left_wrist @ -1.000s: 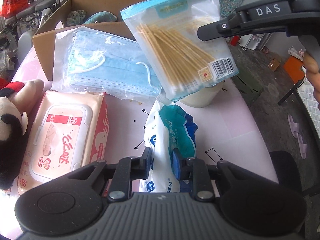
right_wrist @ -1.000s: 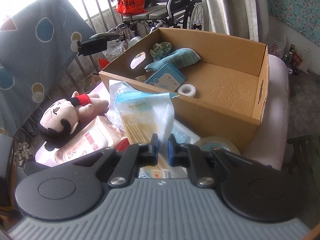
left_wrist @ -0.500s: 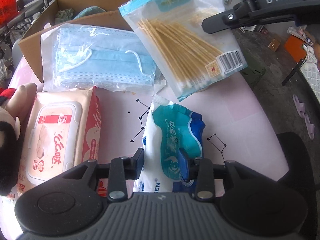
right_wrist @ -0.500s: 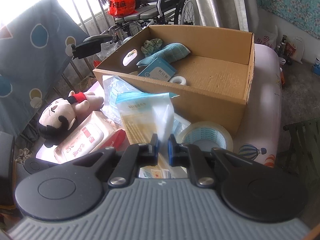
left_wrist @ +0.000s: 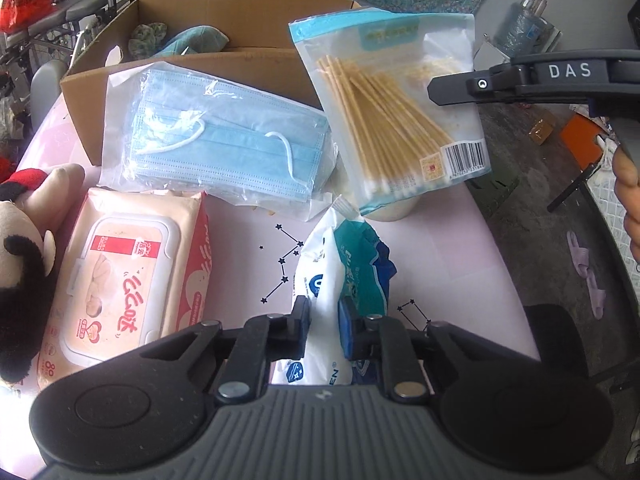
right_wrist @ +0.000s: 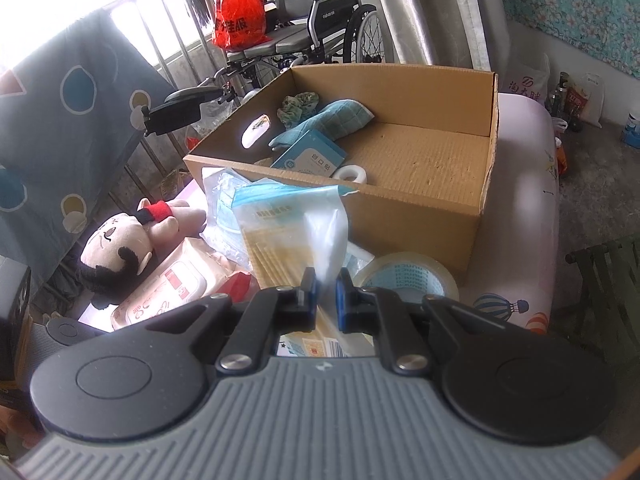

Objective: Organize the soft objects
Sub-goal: 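Lift and carry the wet-wipes pack and cotton-swab bag with both tools into the box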

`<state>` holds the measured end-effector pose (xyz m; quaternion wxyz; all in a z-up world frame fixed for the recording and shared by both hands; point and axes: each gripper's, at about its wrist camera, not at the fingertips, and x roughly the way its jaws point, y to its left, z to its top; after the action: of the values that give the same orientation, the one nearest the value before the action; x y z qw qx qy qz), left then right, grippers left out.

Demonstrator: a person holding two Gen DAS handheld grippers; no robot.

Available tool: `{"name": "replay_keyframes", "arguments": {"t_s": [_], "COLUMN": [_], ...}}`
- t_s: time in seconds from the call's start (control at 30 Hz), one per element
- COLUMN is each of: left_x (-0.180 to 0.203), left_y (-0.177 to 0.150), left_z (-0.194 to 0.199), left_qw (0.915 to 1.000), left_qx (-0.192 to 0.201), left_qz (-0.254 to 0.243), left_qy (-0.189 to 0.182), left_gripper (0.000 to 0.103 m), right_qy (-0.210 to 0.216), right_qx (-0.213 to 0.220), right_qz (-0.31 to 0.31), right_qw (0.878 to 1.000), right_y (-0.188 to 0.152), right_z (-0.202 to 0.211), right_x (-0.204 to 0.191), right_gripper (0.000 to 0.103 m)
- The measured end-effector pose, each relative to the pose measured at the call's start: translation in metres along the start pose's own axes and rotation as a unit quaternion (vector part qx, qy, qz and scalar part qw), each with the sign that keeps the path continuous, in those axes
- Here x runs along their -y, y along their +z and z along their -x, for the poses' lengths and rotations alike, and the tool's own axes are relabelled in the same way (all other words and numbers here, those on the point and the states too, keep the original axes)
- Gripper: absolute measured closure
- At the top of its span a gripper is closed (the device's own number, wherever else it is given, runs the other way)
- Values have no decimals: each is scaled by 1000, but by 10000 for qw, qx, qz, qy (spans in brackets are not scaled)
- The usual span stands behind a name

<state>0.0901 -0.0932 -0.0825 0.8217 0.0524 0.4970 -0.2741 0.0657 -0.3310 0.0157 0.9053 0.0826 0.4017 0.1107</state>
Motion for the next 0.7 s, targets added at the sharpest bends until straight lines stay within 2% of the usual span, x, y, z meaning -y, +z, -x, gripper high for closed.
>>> {"name": "replay_keyframes", "arguments": {"t_s": [0.17, 0.37, 0.5, 0.7], "left_x": [-4, -13, -21, -39], "left_y": [13, 47, 83, 157], "left_z": [27, 69, 91, 91], "left_qw": [9995, 9958, 9916, 9867], "left_qx": [304, 896, 1288, 1607], "left_qz": [106, 163, 138, 250], "left_qy": [-40, -7, -34, -68], "left_gripper": [88, 88, 89, 89], "right_qy": [-9, 28, 45, -5], "right_qx": [166, 515, 875, 1114], "right_qz": [39, 86, 98, -129], "right_qw": [9999, 9986, 9961, 9937], "right_y": [7, 28, 57, 113], "right_z": [11, 29, 43, 38], "right_x": [-4, -6, -4, 20], "right_gripper": [95, 95, 95, 95]}}
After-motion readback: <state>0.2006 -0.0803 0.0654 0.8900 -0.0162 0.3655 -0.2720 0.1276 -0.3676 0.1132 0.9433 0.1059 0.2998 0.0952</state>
